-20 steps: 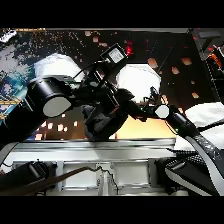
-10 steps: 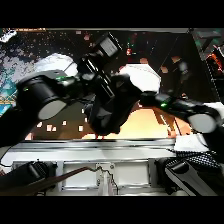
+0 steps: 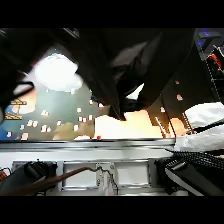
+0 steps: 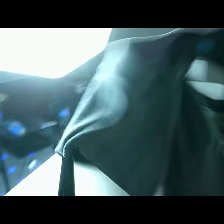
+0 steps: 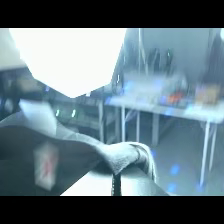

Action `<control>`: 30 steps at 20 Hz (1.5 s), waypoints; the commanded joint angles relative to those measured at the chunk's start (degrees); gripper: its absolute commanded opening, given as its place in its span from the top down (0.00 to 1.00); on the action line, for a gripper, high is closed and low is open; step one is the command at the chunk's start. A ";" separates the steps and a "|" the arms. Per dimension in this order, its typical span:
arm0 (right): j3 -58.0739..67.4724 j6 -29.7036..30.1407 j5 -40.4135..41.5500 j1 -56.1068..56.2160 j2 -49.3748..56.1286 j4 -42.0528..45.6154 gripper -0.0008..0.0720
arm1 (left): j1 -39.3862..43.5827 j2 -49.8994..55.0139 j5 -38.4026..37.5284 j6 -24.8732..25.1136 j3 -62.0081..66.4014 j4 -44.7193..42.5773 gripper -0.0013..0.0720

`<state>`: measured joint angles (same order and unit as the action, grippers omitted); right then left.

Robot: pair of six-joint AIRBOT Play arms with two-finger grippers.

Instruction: Fold the clothes and pants, and hang the long-sleeved shirts on hangers.

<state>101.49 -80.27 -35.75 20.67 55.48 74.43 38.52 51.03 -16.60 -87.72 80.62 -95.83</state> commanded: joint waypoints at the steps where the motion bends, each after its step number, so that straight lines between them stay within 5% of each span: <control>1: 15.47 1.22 -11.78 -0.02 13.68 -0.35 0.96 | -11.06 0.59 -14.36 -9.55 -0.22 0.09 0.97; 4: 14.08 -1.62 -27.45 0.20 23.39 -5.40 0.96 | -18.49 4.24 -28.85 -10.23 -3.76 3.85 0.97; 10: 10.99 -4.09 -51.15 7.72 42.80 -7.17 0.96 | -24.57 6.93 -40.98 -6.45 -21.55 11.30 0.97; 17: 11.02 -2.21 -43.43 15.89 49.94 -3.69 0.96 | -36.85 7.58 -56.72 11.45 -37.13 29.59 0.97; 22: 10.99 -0.59 -44.33 16.33 50.84 -3.67 0.96 | -49.46 7.82 -57.37 18.88 -38.69 57.29 0.96; 23: 10.99 -0.52 -44.37 16.17 50.88 -3.67 0.96 | -51.69 7.80 -56.98 19.80 -38.66 60.02 0.93; 24: 10.99 -0.48 -44.33 16.15 50.88 -3.69 0.96 | -53.51 7.80 -56.92 20.85 -38.64 61.79 0.69; 25: 10.99 0.07 -44.33 16.15 50.88 -3.69 0.96 | -55.25 7.74 -56.72 21.97 -38.64 63.19 0.58; 27: 10.99 0.48 -44.17 16.15 50.88 -3.69 0.96 | -57.53 6.84 -53.57 22.80 -38.64 63.76 0.85; 30: 10.99 0.59 -43.98 16.15 50.88 -3.69 0.96 | -59.45 4.22 -46.21 20.74 -38.64 61.83 0.90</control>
<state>112.51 -80.16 -79.96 36.75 106.30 70.72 -18.39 56.99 -68.23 -66.83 42.04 -35.62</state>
